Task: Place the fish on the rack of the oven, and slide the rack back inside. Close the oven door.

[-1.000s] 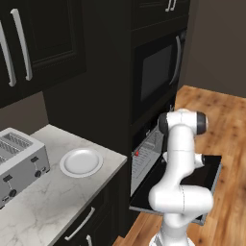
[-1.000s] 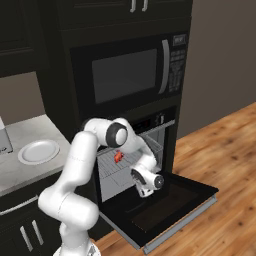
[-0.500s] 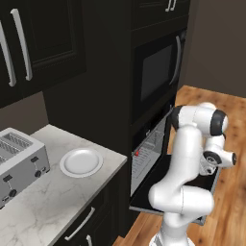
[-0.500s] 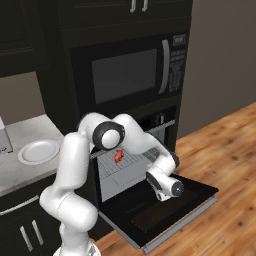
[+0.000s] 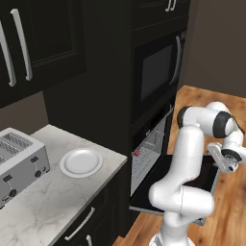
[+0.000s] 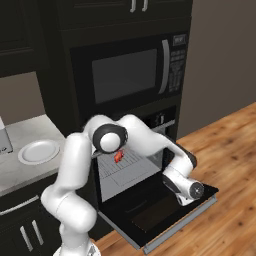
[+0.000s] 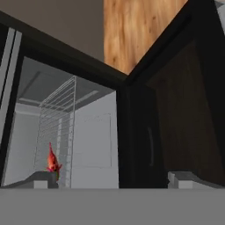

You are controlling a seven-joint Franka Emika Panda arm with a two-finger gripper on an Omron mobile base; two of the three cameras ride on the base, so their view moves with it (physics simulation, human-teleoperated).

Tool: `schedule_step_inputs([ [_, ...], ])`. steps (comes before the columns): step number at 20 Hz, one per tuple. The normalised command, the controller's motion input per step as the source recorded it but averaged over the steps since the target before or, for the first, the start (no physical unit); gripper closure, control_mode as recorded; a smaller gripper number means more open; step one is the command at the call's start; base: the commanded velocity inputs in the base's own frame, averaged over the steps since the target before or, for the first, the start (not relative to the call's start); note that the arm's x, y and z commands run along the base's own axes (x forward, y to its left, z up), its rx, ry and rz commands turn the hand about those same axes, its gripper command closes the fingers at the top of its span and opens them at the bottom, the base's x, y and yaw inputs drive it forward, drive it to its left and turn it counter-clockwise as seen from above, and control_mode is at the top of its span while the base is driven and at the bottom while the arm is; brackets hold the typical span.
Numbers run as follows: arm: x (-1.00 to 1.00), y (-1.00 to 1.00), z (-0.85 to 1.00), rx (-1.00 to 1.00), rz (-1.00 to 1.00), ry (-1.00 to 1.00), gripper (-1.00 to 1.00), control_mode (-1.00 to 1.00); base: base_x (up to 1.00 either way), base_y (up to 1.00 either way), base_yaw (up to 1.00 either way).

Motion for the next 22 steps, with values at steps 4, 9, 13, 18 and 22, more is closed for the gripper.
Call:
schedule_step_inputs([
  [4, -0.06, -1.0, -0.34, 0.0, 0.0, -0.03, -1.0, -1.0, 0.0, 0.0, 0.0],
  [9, -0.02, -1.0, -0.71, 0.02, 0.08, -0.06, -1.0, -1.0, 0.0, 0.0, 0.0],
  [13, -0.11, -1.0, -0.84, 0.06, 0.1, -0.06, -1.0, -1.0, 0.0, 0.0, 0.0],
  [18, -0.25, -1.0, -0.86, 0.07, 0.1, -0.02, -1.0, -1.0, 0.0, 0.0, 0.0],
  [22, -0.25, -0.9, -0.86, 0.07, 0.11, 0.0, -1.0, -1.0, 0.0, 0.0, 0.0],
])
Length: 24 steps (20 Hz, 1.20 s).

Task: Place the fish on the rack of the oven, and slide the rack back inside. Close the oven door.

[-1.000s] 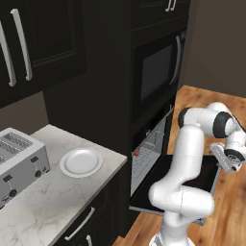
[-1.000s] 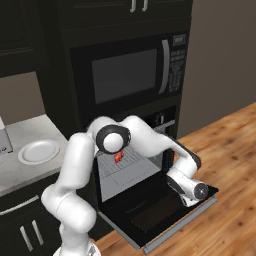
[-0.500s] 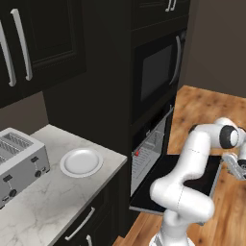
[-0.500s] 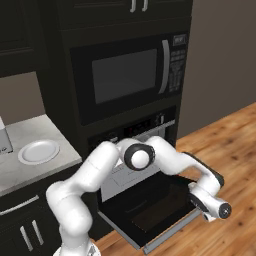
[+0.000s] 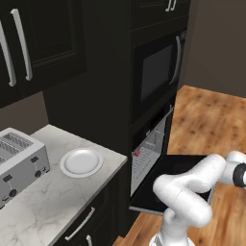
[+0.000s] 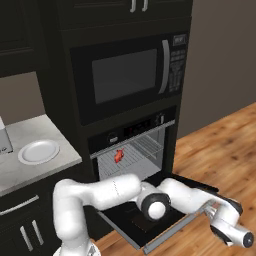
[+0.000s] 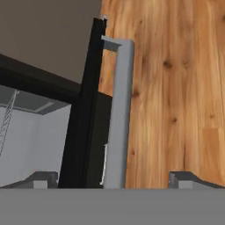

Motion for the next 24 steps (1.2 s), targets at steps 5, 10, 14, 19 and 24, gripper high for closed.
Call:
schedule_step_inputs([
  [5, -0.25, -0.56, -0.84, 0.09, 0.14, 0.0, -1.0, -1.0, 0.0, 0.0, 0.0],
  [10, -0.1, -0.13, -0.76, 0.1, 0.17, 0.0, -1.0, -1.0, 0.0, 0.0, 0.0],
  [14, -0.05, 0.0, -0.62, 0.15, 0.2, 0.0, -1.0, -1.0, 0.0, 0.0, 0.0],
  [19, -0.15, 0.0, -0.34, 0.24, 0.27, 0.0, -1.0, -1.0, 0.0, 0.0, 0.0],
  [24, -0.04, 0.0, -0.01, 0.33, 0.3, 0.0, -1.0, -1.0, 0.0, 0.0, 0.0],
])
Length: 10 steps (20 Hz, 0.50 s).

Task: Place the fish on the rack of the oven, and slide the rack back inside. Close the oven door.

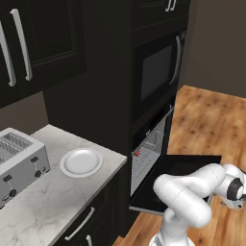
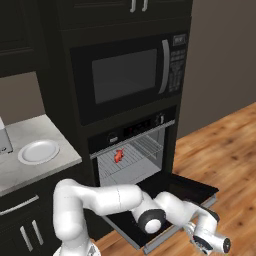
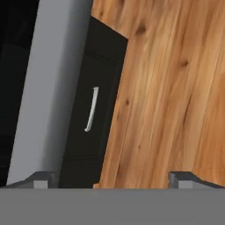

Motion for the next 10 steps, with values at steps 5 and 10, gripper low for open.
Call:
schedule_step_inputs([
  [5, 0.0, 0.0, 0.0, 0.37, 0.3, 0.0, -1.0, -1.0, 0.0, 0.0, 0.0],
  [10, -0.03, -0.05, 0.0, 0.38, 0.3, -0.02, -1.0, -1.0, 0.0, 0.0, 0.0],
])
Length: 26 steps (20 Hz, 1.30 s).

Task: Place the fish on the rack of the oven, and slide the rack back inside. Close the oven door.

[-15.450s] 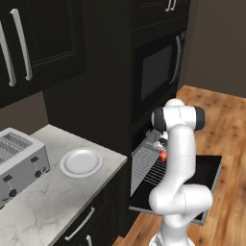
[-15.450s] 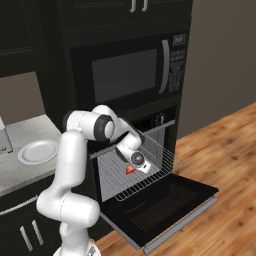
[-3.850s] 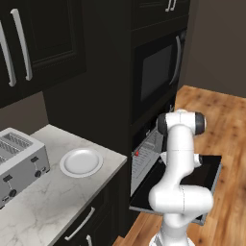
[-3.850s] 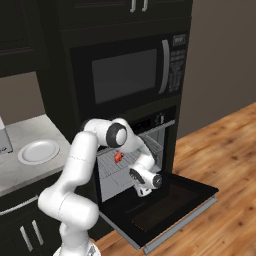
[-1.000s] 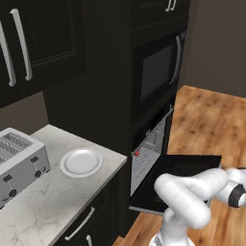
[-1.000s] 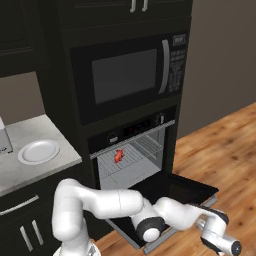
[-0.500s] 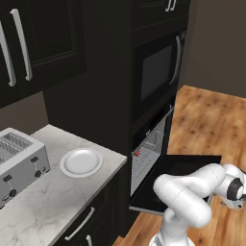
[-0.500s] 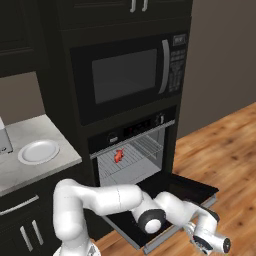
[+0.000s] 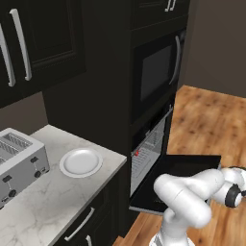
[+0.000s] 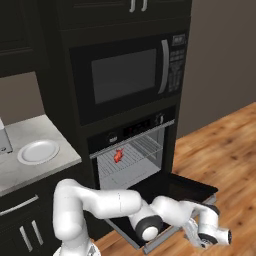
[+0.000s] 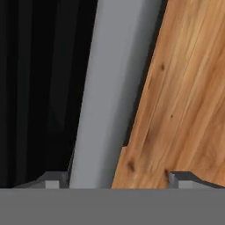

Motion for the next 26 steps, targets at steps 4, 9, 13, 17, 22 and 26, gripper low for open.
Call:
schedule_step_inputs([
  [4, -0.15, -0.08, 0.0, 0.39, 0.3, -0.01, -1.0, -1.0, 0.0, 0.0, 0.0],
  [9, -0.14, -0.02, 0.0, 0.43, 0.32, 0.0, -1.0, -1.0, 0.0, 0.0, 0.0],
  [13, -0.04, 0.0, 0.0, 0.45, 0.34, 0.0, -1.0, -1.0, 0.0, 0.0, 0.0],
  [17, 0.0, 0.0, -0.03, 0.46, 0.34, 0.0, -1.0, -1.0, 0.0, 0.0, 0.0],
  [22, -0.07, 0.0, -0.08, 0.45, 0.28, -0.03, -1.0, -1.0, 0.0, 0.0, 0.0],
  [26, -0.23, 0.0, 0.0, 0.44, 0.19, -0.1, -1.0, -1.0, 0.0, 0.0, 0.0],
])
